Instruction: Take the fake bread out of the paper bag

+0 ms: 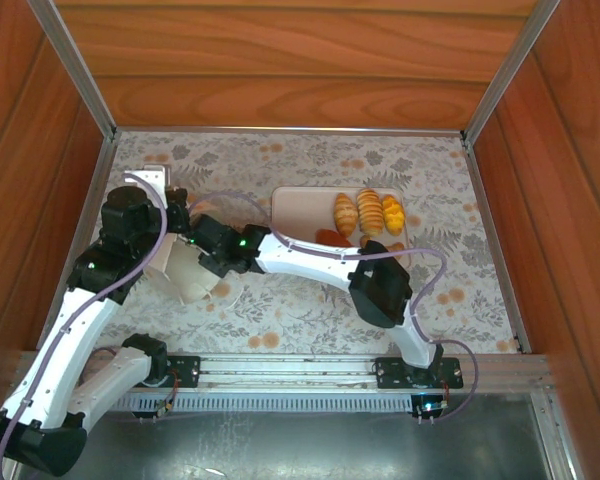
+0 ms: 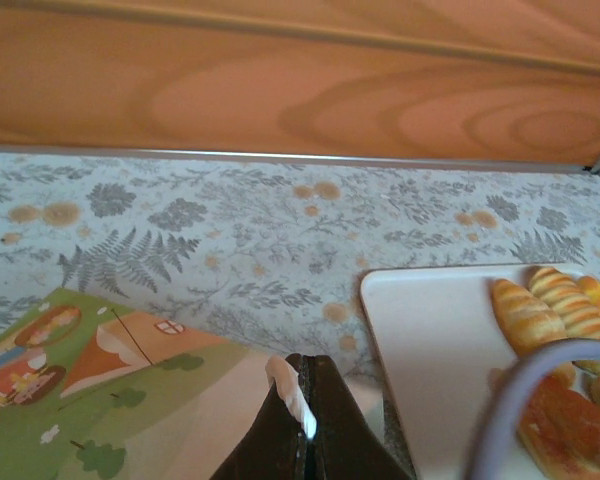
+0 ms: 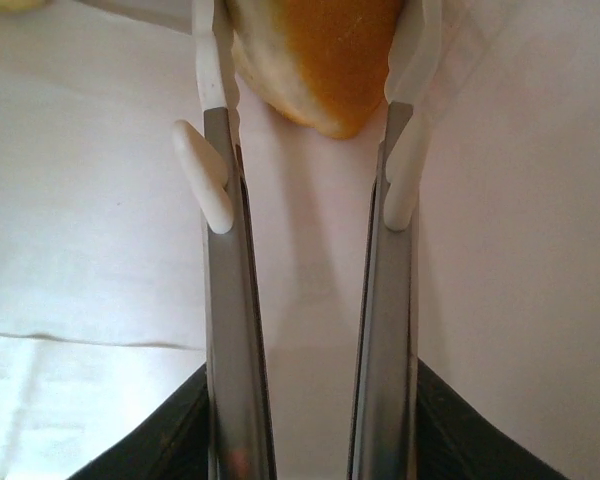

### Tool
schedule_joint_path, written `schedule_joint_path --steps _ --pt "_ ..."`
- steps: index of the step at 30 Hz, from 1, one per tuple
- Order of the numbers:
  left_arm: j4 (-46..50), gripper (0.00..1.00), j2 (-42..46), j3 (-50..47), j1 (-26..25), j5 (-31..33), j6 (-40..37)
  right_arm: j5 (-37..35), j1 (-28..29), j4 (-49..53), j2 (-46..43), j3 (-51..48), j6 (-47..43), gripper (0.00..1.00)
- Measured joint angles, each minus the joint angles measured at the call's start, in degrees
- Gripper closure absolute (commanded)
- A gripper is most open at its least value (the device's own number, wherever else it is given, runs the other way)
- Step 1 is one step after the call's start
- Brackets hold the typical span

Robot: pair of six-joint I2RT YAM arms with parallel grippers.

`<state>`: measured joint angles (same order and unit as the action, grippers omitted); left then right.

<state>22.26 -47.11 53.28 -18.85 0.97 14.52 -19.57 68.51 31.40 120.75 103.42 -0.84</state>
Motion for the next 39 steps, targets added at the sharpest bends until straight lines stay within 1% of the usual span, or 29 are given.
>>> schedule_joint_path --steps 5,10,13,16,25,32,39 --pt "-1.6 1.00 -0.3 -0.6 0.0 0.3 0.5 7.1 -1.1 7.3 -4.0 1.6 3.8 0.63" --pt "-1.7 1.00 -1.4 -1.2 0.0 0.4 0.9 11.1 -1.6 13.7 -4.5 5.1 6.8 0.63" --pt "-1.7 1.00 -2.2 -1.3 0.0 0.5 1.4 12.4 -1.8 16.8 -4.5 5.7 8.3 0.63" --pt "-1.7 1.00 -2.7 -1.3 0.0 0.7 2.1 12.4 -2.1 19.3 -4.7 5.7 9.9 0.63" --pt "-1.7 1.00 -2.8 -1.3 0.0 0.4 2.3 10.9 -2.6 24.4 -5.8 5.7 12.1 0.59" --pt "-1.7 1.00 -2.8 -1.3 0.0 -1.5 2.0 10.6 -2.6 24.6 -5.7 5.7 11.8 0.53" --pt "-1.7 1.00 -2.8 -1.3 0.0 -2.9 2.0 10.7 -2.6 21.4 -5.5 5.0 10.9 0.49"
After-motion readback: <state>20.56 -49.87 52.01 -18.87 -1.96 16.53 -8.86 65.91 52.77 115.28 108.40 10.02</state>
